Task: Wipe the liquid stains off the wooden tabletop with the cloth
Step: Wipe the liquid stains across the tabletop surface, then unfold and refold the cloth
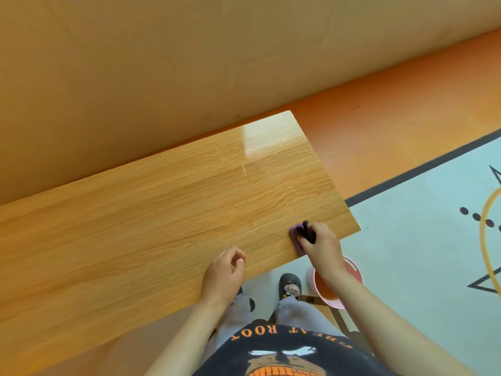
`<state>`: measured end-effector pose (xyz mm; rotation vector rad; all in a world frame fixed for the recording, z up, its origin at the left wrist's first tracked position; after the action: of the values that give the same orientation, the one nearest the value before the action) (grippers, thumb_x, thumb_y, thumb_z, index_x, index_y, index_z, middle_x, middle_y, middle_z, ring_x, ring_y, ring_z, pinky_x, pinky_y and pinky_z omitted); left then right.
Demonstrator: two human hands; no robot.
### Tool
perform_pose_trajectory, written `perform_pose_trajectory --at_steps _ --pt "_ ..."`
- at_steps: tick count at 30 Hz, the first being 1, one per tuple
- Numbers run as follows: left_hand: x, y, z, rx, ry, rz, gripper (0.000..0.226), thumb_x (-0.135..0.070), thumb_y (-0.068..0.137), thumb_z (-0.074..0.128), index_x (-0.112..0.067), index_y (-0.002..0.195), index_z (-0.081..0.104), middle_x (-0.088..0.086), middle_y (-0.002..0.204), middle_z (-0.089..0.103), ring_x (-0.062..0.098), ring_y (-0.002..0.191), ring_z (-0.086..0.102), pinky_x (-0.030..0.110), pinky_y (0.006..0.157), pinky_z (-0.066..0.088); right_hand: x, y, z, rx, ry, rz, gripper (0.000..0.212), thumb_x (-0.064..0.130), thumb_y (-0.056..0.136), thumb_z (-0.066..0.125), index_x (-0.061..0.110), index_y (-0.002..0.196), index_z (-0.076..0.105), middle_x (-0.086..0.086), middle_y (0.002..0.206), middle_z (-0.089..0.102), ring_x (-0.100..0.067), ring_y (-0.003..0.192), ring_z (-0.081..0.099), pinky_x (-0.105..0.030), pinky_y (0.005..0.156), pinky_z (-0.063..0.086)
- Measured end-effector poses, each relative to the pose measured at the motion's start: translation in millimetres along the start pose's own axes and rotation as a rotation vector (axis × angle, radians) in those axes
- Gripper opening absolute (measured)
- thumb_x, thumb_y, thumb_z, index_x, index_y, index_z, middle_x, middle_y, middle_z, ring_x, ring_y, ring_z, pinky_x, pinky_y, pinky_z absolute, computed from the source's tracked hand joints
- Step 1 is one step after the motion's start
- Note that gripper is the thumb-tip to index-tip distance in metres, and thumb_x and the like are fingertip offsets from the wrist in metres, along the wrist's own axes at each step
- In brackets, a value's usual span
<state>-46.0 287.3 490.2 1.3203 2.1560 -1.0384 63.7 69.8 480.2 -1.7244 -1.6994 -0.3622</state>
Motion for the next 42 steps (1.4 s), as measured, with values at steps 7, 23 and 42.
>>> perform_pose_trajectory --at_steps 7,23,42 --pt "-2 5 -35 -0.004 -0.107 0.033 0.015 -0.022 0.094 0.052 -0.029 0.107 0.054 -0.014 0.094 0.062 0.000 0.088 0.058 0.025 0.079 0.049 71 -28 55 0.305 0.244 0.016 0.012 0.018 0.077 0.069 0.025 0.087 0.067 0.005 0.082 0.069 -0.007 0.078 0.063 -0.021 0.067 0.047" --pt "103 -20 -101 -0.024 0.314 -0.100 0.055 -0.039 0.092 0.055 -0.024 0.142 0.037 -0.011 0.143 0.036 0.010 0.136 0.029 0.032 0.111 0.031 128 6 112 0.025 -0.015 -0.154 0.013 0.020 0.085 0.062 0.011 0.093 0.060 -0.003 0.094 0.056 -0.022 0.089 0.054 -0.032 0.074 0.044" --pt "0 -6 -154 -0.029 -0.200 0.114 0.043 -0.029 0.089 0.064 -0.035 0.129 0.050 -0.022 0.121 0.055 -0.006 0.112 0.051 0.025 0.098 0.044 162 -41 2 0.468 0.767 -0.019 0.016 0.001 0.084 0.062 0.010 0.098 0.060 -0.004 0.083 0.066 -0.007 0.071 0.059 -0.016 0.063 0.048"
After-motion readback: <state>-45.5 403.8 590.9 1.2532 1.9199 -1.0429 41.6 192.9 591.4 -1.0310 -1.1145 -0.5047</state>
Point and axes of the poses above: each hand's wrist, its own y-axis towards the middle knuckle, its own z-axis out of the palm, x = y × z, the point moved 4 cm from there along y, towards the middle knuckle
